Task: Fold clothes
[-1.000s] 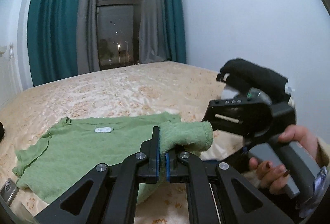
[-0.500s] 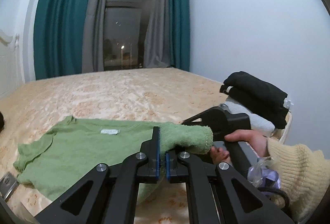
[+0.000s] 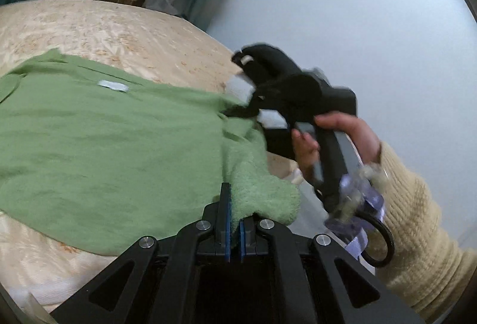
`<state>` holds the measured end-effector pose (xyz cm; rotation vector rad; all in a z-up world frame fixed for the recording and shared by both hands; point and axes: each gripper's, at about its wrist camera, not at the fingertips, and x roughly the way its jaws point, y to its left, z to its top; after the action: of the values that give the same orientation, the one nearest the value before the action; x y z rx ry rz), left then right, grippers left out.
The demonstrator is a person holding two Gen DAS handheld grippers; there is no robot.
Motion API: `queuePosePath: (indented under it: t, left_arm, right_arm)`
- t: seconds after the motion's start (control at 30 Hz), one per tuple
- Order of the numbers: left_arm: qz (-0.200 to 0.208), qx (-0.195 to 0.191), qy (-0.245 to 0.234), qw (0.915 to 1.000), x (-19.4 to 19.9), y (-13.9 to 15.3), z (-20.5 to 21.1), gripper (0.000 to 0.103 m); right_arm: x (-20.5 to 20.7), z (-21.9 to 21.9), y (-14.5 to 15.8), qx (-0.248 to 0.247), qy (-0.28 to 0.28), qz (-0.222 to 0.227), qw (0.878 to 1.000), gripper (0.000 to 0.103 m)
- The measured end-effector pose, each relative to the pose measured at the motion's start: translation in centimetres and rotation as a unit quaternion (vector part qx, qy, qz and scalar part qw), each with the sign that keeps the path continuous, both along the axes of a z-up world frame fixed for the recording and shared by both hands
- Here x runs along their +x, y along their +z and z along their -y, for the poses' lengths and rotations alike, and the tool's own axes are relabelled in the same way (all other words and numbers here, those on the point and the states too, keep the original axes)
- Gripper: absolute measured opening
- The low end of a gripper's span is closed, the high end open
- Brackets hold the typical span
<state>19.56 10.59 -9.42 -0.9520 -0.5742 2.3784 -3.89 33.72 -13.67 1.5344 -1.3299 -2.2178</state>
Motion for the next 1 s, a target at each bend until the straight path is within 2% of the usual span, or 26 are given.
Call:
queuePosePath:
  t: [0.1, 0.2, 0.27, 0.37, 0.47, 0.53, 0.67, 0.73, 0.77, 0.8, 0.87, 0.93, 0.97, 1.0]
  left_arm:
    - [0.022, 0.049, 0.041, 0.9977, -1.3, 0.5, 4.4, 0.004]
    - [0.018, 0.055, 0.115, 0.9917, -2.1, 1.1, 10.0, 0.004]
    - [0.023, 0.059, 0.161, 0.9849, -2.4, 1.2, 13.9, 0.004]
    - [0.031, 0.054, 0.227, 0.9719, -2.4, 1.1, 19.0, 0.004]
    - [0.039, 0.040, 0.291, 0.9550, -2.2, 0.8, 23.2, 0.004]
    - [0.055, 0.046, 0.317, 0.9457, -2.2, 0.0, 25.1, 0.004]
    - [0.099, 0.047, 0.353, 0.9290, -2.4, -2.1, 27.4, 0.004]
    - [0.118, 0.045, 0.372, 0.9196, -2.0, -3.1, 27.8, 0.004]
    - [0.125, 0.049, 0.383, 0.9138, -1.6, -3.3, 28.2, 0.004]
    - [0.129, 0.053, 0.396, 0.9077, -1.2, -3.5, 28.6, 0.004]
    - [0.138, 0.060, 0.423, 0.8934, -0.3, -3.9, 29.5, 0.005]
    - [0.146, 0.064, 0.461, 0.8728, 0.6, -3.9, 30.7, 0.018]
    - [0.149, 0.066, 0.478, 0.8628, 1.1, -4.0, 31.2, 0.033]
    - [0.150, 0.063, 0.503, 0.8487, 1.7, -4.0, 31.7, 0.043]
  right_arm:
    - [0.1, 0.7, 1.9, 0.032, 0.022, -0.009, 0.999, 0.010]
    - [-0.7, 3.1, 3.3, 0.039, 0.062, -0.025, 0.997, 0.010]
    - [-2.8, 7.4, 4.0, 0.027, 0.096, -0.033, 0.994, 0.010]
    - [-5.6, 14.3, 4.1, 0.021, 0.155, -0.035, 0.987, 0.010]
    - [-8.1, 22.4, 3.2, 0.015, 0.219, -0.026, 0.975, 0.010]
    - [-9.0, 26.2, 2.3, 0.015, 0.241, -0.020, 0.970, 0.010]
    - [-10.5, 31.7, -0.1, 0.030, 0.273, 0.011, 0.962, 0.011]
    - [-11.3, 32.8, -1.8, 0.032, 0.269, 0.037, 0.962, 0.023]
    - [-11.5, 32.8, -2.5, 0.024, 0.265, 0.046, 0.963, 0.036]
    - [-11.7, 32.8, -2.7, 0.015, 0.265, 0.048, 0.963, 0.044]
    - [-11.7, 32.4, -1.9, -0.005, 0.275, 0.035, 0.961, 0.050]
    - [-11.6, 32.0, -1.0, -0.023, 0.286, 0.019, 0.958, 0.052]
    - [-11.5, 31.5, 0.1, -0.026, 0.294, 0.000, 0.955, 0.054]
    - [-11.4, 30.9, 1.4, -0.030, 0.301, -0.020, 0.953, 0.059]
